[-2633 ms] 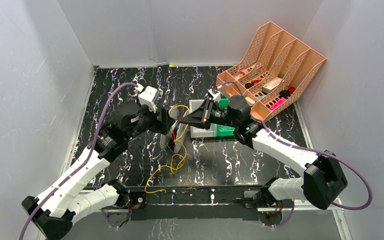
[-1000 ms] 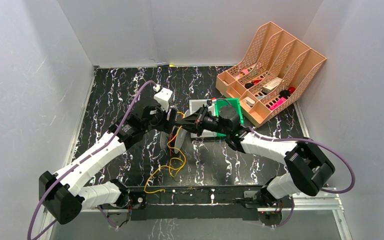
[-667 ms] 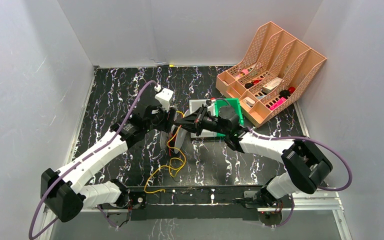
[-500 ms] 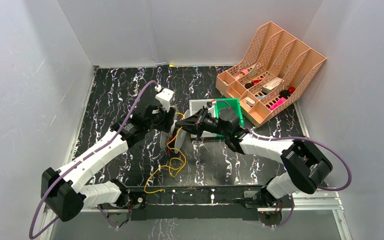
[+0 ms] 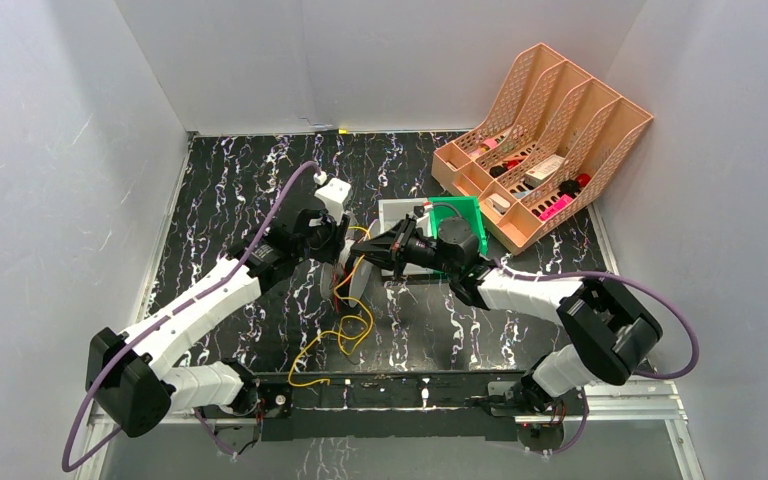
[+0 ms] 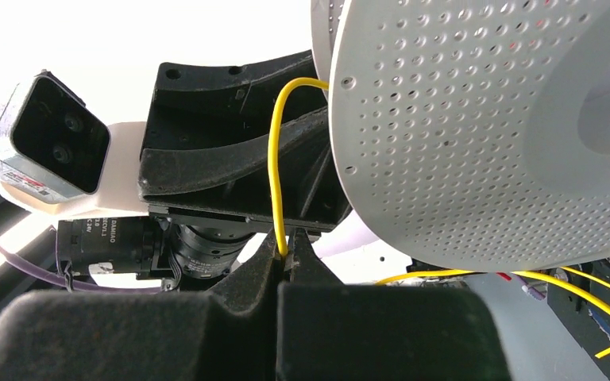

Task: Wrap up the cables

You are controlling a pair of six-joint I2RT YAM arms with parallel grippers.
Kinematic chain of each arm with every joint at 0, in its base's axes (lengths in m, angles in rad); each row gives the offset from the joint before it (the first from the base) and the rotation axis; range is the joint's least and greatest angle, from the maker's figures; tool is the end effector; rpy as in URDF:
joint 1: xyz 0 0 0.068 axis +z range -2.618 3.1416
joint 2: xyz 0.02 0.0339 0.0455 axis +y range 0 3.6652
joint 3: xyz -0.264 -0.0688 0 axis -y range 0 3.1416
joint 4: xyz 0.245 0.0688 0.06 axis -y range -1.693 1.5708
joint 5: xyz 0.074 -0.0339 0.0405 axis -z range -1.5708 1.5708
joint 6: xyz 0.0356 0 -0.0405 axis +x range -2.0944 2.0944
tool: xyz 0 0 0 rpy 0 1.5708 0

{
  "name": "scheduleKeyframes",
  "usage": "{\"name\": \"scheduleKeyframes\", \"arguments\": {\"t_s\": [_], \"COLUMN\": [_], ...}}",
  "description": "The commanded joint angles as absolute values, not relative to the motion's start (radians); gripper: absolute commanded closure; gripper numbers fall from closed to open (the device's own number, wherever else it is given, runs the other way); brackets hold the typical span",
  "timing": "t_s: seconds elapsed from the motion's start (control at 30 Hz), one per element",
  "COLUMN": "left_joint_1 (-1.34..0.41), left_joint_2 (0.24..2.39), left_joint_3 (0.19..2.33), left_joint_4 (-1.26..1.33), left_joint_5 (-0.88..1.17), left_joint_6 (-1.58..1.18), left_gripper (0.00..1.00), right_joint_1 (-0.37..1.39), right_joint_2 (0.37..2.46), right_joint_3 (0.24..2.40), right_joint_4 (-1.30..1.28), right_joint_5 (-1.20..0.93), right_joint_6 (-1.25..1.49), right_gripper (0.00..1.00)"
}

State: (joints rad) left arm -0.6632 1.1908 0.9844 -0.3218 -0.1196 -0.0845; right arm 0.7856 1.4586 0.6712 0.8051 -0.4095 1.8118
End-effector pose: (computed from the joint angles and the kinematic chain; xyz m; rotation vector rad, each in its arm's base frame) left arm 0.2143 -0.1620 0.3121 0.5326 2.0433 -0.3250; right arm 0.2109 0.2310 0.2465 0.6408 2.0368 2.1648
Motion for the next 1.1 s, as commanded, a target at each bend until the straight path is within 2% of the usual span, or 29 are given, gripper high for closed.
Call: {"name": "scheduleKeyframes", "arguments": {"t_s": [0.0,0.1,0.3,0.53,1.07], "left_joint_1": [-0.664,-0.664,-0.664,-0.664,-0.665], "left_joint_2": [1.187,1.187,1.192,1.172,1.098], "left_joint_3": [0.988,0.989,0.983,0.973,0.979], "left_joint_4": [-0.322,-0.324,-0.325,-0.324,-0.355], "left_joint_5": [-0.116,-0.113,-0.107,-0.107,-0.076], "left_joint_6": [-0.074,-0.072,-0.063,-0.055,-0.053], "left_gripper": [0.69,0.82,1.0,1.0,1.0], "right_joint_1": [0.781,0.78,0.776,0.725,0.57], "right_joint_2": [1.465,1.467,1.476,1.452,1.318], "right_joint_3": [0.672,0.669,0.653,0.652,0.754], "right_joint_4": [0.886,0.887,0.897,0.845,0.428], "right_joint_5": [-0.401,-0.4,-0.401,-0.421,-0.354], "right_joint_6": [1.825,1.825,1.832,1.757,1.271], "right_gripper": [1.0,1.0,1.0,1.0,0.96]}}
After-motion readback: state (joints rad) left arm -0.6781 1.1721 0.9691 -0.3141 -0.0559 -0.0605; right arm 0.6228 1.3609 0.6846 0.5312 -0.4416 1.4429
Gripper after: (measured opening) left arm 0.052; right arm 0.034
